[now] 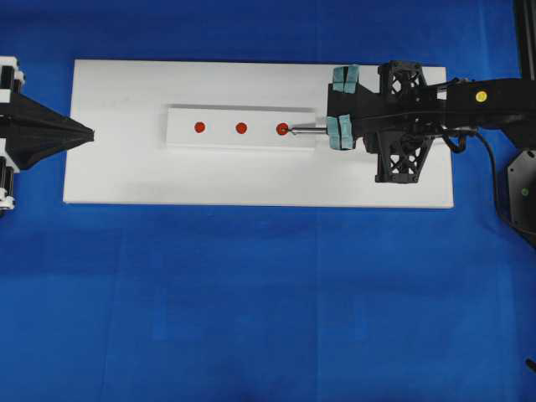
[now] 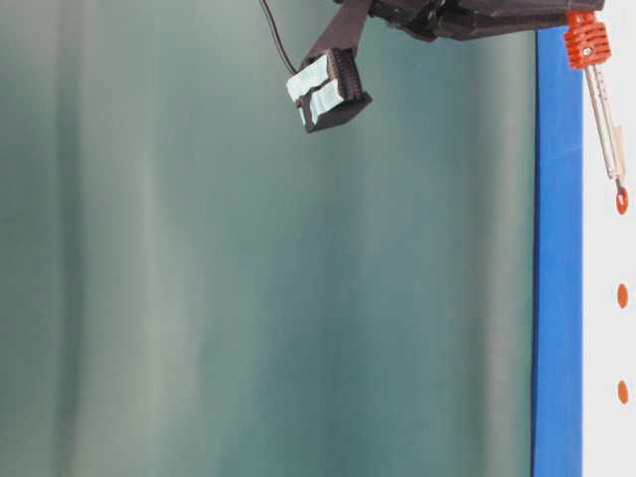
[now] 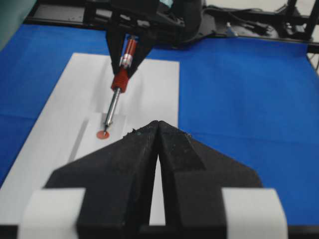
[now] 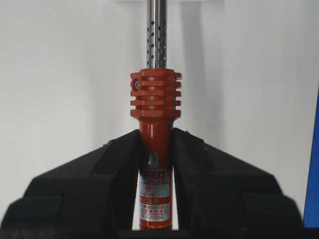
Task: Touch the tip of the soldering iron to the mark.
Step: 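Lift the iron and carry it back down to its starting spot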
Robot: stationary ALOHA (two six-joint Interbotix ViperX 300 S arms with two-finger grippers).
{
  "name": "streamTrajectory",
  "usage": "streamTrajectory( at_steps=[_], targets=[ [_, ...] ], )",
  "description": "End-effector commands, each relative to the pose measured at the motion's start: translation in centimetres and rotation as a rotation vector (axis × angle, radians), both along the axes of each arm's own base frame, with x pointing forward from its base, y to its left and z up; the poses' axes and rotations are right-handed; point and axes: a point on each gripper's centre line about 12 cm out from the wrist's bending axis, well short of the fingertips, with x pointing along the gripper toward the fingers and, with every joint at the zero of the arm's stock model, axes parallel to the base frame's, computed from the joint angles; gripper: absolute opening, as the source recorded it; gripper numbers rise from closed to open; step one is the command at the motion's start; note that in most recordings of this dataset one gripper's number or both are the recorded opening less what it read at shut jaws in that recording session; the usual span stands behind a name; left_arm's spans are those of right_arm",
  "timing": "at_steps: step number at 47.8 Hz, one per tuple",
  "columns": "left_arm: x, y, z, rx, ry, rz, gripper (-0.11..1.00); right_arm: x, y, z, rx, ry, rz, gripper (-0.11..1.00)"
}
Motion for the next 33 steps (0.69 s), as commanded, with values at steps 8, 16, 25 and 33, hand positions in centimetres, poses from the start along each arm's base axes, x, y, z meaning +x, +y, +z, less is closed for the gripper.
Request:
streamTrajectory(
  at_steps=[8,16,25,33],
  targets=[
    [0.1,0.1,0.4,0.003,-0.012,0.003,0.0,0.9,-0.2,0.8,-0.006,-0.033,0.0,0.06],
    [0.1,0.1,0.4,0.002,-0.012,0.003,0.0,1.0,-0.2,1.0,-0.007,-0.035,0.0,0.06],
    [0.1,0.1,0.4,0.002,-0.012,0.003,0.0,1.3,-0.3,2.9,-0.016,-0.081,-0.006,0.06],
    [0.1,0.1,0.4,0.003,-0.012,0.003,0.0,1.0,-0.4,6.2,-0.03,-0.113,-0.022,0.06]
  ],
)
